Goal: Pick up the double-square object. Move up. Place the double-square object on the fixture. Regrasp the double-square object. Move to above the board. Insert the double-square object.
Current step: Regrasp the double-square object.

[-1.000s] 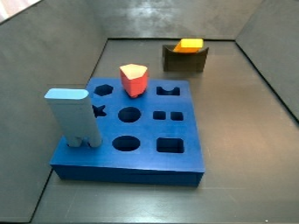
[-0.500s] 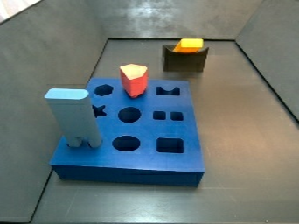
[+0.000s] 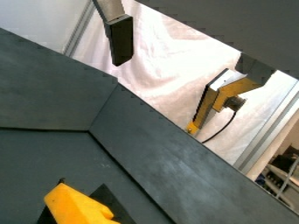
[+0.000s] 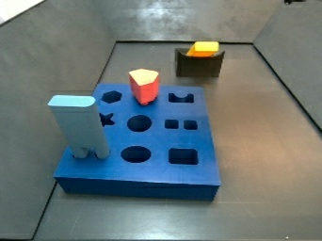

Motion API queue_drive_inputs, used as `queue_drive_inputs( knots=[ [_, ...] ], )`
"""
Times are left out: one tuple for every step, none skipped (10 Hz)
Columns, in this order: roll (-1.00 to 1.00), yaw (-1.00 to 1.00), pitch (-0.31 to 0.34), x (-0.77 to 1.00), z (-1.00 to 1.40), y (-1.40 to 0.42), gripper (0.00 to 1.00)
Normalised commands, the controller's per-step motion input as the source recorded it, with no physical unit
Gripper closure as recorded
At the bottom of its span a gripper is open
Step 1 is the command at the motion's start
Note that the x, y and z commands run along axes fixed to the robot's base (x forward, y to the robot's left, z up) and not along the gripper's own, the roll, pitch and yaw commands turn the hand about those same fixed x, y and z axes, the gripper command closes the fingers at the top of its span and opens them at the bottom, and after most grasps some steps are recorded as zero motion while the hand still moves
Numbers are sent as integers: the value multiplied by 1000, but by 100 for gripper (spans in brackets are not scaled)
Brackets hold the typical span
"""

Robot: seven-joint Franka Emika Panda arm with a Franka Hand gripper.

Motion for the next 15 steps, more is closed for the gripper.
queue_drive_inputs(
  knots=[
    [196,219,75,99,-5,-43,0],
    [184,215,53,95,-11,-49,0],
    [205,111,6,37,-1000,45,0],
    [204,101,-1,39,-1000,45,0],
    [177,85,-29,48,-1000,39,0],
    [139,74,-43,52,-1000,32,0],
    [109,61,-55,59,-1000,28,0],
    [87,48,-64,67,-1000,26,0],
    [66,31,-66,78,-1000,23,0],
    [60,20,-62,86,-1000,22,0],
    [60,12,-55,90,-1000,18,0],
    [59,1,-43,105,-928,10,0],
    [58,0,-29,97,-763,6,0],
    [58,0,-20,91,-606,2,0],
    [59,1,-12,84,-503,0,0]
  ],
)
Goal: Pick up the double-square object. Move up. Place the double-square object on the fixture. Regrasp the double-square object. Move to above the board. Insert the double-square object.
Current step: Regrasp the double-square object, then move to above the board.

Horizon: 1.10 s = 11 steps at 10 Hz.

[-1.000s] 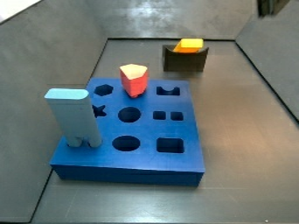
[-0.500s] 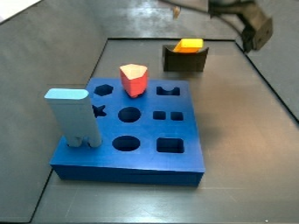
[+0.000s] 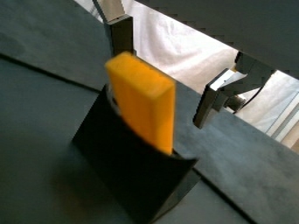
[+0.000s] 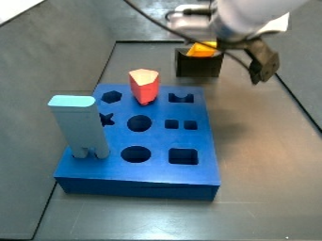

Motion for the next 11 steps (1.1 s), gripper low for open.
queue_drive_inputs(
  knots=[
    [59,12,-2,80,-257,-5,0],
    [0,0,0,0,0,0,100],
    [-34,47,-292,322,1000,-252,100],
    [-25,32,-279,319,1000,-250,100],
    [10,-28,-219,302,1000,-237,100],
    [35,-105,-139,290,1000,-229,100],
    [42,-134,-98,287,1000,-226,100],
    [61,-160,-10,281,1000,-215,100],
    [70,-153,52,276,1000,-213,100],
    [84,-117,137,269,1000,-205,100],
    [84,-96,169,268,1000,-203,100]
  ],
)
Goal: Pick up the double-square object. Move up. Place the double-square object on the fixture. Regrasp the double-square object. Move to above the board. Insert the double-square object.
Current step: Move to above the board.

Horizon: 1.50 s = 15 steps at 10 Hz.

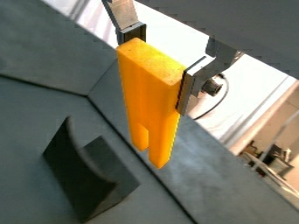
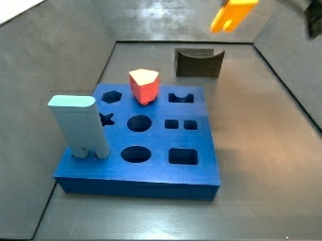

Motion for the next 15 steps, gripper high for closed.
queue_drive_inputs(
  knots=[
    [81,-36,221,265,1000,-197,100],
    [74,7,238,264,1000,-195,100],
    [73,67,242,256,1000,-184,100],
    [72,93,238,257,1000,-182,100],
    [79,147,231,209,791,-142,100],
    [80,163,223,185,657,-122,100],
    [85,187,205,145,396,-90,100],
    [86,198,184,127,205,-74,100],
    [89,204,161,118,56,-64,100],
    [87,206,158,121,56,-63,100],
    [86,204,154,121,54,-66,100],
    [-1000,-52,89,-1000,87,-732,100],
    [-1000,-46,71,-1000,100,-712,100],
    [-1000,-41,45,-1000,101,-671,100],
    [-1000,-31,9,-1000,73,-606,100]
  ],
)
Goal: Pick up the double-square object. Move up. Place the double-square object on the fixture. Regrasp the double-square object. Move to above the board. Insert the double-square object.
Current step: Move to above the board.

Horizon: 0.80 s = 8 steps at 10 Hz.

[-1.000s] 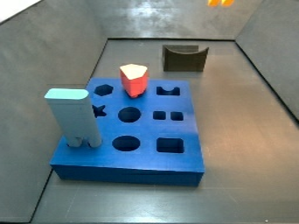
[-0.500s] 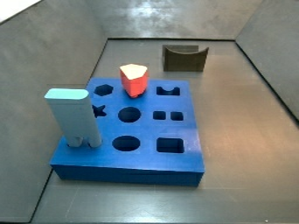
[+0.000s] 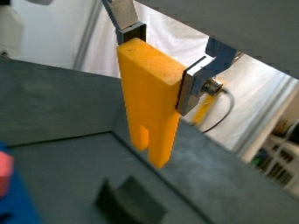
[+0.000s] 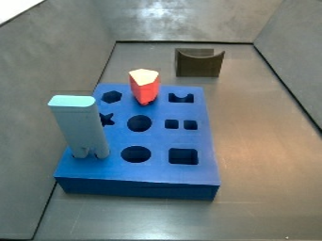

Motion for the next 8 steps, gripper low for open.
queue_drive_inputs(
  knots=[
    [-1000,-27,-6,-1000,75,-596,100],
    [-1000,-17,-38,-1000,79,-549,100],
    [-1000,-8,-70,-1000,65,-482,100],
    [-1000,-9,-93,-1000,72,-439,100],
    [-1000,-11,-108,-1000,61,-404,100],
    [-1000,-10,-156,-587,31,-156,100],
    [-1000,-12,-179,-415,21,-56,100],
    [-1000,-16,-177,-214,-5,17,100]
  ],
)
